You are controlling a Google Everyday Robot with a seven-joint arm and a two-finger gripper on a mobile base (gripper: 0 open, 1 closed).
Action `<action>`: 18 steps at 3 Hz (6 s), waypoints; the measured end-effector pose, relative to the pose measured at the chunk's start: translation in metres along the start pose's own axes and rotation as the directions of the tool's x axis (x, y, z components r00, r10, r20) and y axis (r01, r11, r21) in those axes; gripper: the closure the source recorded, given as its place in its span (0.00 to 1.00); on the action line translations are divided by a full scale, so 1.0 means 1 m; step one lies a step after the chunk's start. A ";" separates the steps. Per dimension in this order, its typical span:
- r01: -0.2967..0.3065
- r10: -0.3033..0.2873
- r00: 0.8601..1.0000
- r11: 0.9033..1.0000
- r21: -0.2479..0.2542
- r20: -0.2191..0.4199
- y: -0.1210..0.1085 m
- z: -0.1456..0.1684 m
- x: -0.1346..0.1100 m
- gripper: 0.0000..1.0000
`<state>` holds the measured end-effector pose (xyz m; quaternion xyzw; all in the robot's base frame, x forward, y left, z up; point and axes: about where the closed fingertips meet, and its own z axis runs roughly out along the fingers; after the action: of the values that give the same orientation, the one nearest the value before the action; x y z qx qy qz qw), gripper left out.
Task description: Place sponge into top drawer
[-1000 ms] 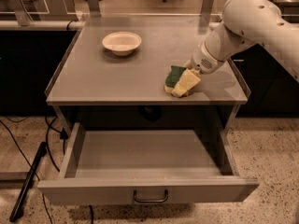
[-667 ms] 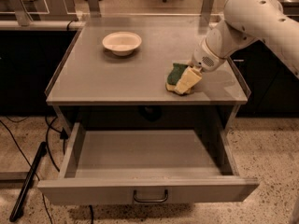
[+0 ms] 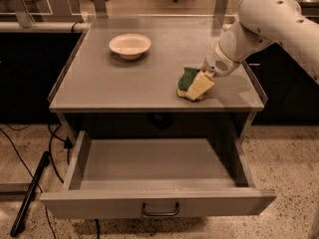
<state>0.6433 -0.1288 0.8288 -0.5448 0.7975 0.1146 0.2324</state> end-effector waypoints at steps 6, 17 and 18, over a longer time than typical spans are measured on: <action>0.127 -0.112 0.987 0.982 -0.142 0.113 0.136 -0.075 0.022 1.00; 0.200 -0.195 0.971 0.980 -0.018 0.140 0.172 0.087 0.062 1.00; 0.178 -0.172 0.973 0.983 -0.030 0.157 0.167 0.104 0.069 1.00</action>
Offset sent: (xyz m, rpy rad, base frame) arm -0.0483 -0.0150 0.0221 0.0125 -0.0390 0.0073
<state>0.4941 -0.0762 0.6926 -0.6075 0.7234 0.1527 0.2904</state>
